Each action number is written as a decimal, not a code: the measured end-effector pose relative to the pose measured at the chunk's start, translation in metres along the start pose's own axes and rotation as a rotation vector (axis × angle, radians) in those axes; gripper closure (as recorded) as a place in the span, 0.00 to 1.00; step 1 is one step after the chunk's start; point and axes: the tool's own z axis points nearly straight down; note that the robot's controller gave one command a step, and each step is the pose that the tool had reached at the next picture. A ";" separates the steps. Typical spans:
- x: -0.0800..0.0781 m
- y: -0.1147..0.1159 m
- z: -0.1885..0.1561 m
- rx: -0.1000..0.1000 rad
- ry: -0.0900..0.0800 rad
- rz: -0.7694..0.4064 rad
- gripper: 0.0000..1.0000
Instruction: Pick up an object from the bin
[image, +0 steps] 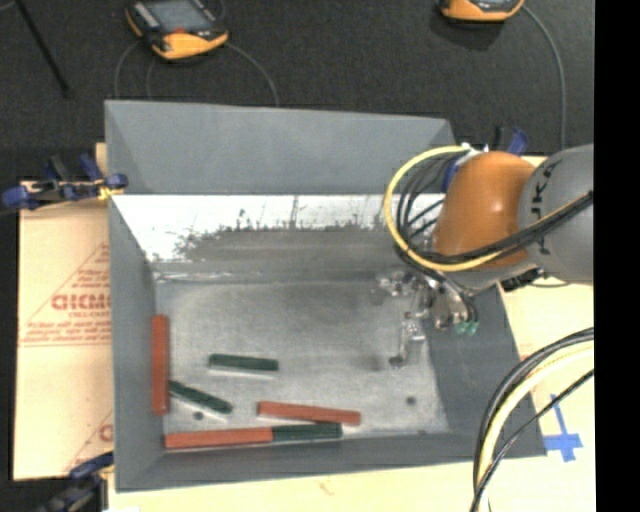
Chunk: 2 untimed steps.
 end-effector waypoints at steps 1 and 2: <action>-0.010 -0.045 0.020 0.005 -0.009 -0.246 0.00; 0.074 -0.008 0.039 0.003 -0.005 -0.020 1.00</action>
Offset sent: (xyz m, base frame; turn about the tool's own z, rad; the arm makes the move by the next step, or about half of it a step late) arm -0.0747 -0.0121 -0.0394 -0.0186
